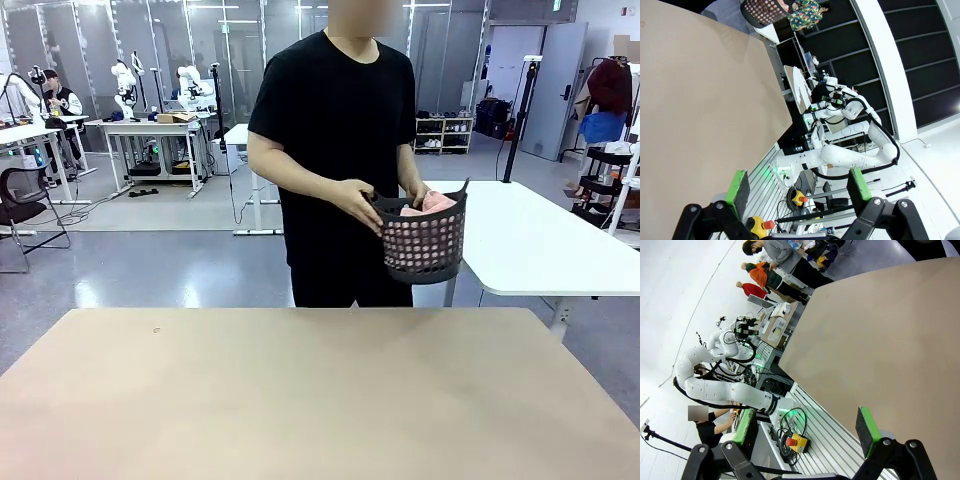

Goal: Fold the towel.
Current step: Grab the top end of the 100 cm Hotel Towel extended by the human.

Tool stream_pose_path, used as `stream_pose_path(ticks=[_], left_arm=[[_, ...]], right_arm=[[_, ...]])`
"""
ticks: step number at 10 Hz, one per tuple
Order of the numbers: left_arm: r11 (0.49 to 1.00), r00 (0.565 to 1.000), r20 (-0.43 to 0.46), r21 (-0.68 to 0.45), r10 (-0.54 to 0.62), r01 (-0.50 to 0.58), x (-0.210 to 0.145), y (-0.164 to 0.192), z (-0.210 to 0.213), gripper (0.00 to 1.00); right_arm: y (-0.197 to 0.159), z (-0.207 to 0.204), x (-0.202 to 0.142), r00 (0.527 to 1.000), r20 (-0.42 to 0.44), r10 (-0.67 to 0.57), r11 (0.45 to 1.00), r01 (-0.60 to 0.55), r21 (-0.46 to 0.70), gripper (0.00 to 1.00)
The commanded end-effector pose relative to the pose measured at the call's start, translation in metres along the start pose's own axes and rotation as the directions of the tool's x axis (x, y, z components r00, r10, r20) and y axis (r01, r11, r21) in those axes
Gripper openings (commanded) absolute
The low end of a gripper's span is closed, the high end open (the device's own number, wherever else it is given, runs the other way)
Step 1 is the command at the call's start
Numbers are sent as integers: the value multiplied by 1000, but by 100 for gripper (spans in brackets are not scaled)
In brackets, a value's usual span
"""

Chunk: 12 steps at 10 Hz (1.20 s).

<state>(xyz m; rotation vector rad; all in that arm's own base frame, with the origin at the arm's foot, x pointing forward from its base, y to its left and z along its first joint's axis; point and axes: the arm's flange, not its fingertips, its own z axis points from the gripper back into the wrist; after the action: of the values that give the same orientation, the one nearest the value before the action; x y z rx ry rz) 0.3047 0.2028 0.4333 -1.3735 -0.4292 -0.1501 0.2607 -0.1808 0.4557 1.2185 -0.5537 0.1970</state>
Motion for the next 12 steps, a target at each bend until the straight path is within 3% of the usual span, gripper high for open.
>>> stream_pose_path(ticks=[1,12], left_arm=[[1000,1000,-2,-9,-19,19,-1,1,1,100],[1000,1000,-2,-9,-19,19,-1,1,1,100]], right_arm=[[1,1,2,1000,12,18,1000,-18,14,100],[1,1,2,1000,12,18,1000,-18,14,100]])
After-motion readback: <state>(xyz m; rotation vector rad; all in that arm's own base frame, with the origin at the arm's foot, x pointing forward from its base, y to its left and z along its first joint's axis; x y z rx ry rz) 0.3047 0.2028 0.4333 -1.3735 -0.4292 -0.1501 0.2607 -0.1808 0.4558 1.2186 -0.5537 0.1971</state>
